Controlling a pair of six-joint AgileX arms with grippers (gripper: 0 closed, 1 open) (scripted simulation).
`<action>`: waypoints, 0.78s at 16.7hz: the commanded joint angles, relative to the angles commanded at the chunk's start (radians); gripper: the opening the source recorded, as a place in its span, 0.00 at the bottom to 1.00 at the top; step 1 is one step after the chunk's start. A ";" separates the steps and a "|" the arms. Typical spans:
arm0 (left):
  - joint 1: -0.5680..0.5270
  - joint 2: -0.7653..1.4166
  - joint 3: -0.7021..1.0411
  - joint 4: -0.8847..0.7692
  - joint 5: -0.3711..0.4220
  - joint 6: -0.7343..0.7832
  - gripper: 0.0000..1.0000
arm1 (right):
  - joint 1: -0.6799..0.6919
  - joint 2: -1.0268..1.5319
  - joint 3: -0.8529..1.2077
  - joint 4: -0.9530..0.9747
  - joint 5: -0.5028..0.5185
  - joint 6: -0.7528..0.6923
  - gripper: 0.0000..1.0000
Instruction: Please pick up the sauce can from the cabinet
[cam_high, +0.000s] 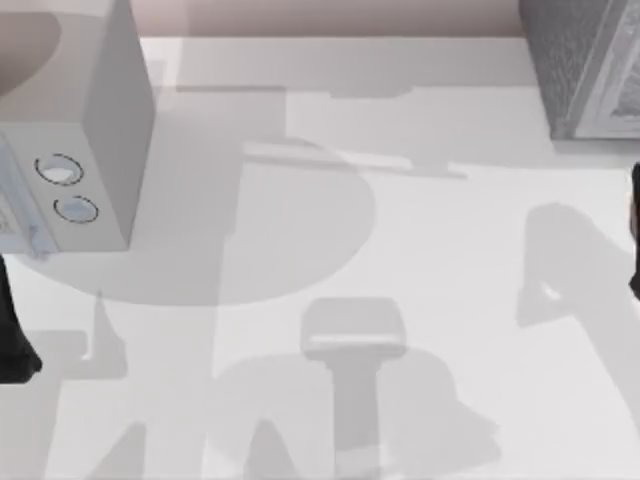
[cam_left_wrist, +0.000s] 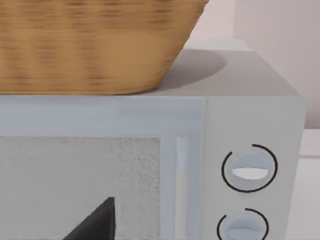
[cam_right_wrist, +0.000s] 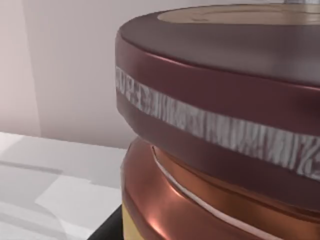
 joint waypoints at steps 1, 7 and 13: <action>0.000 0.000 0.000 0.000 0.000 0.000 1.00 | 0.016 0.051 0.017 0.034 0.002 0.000 0.00; 0.000 0.000 0.000 0.000 0.000 0.000 1.00 | 0.105 0.356 0.116 0.237 0.022 0.000 0.00; 0.000 0.000 0.000 0.000 0.000 0.000 1.00 | 0.215 0.662 0.215 0.439 0.021 0.006 0.00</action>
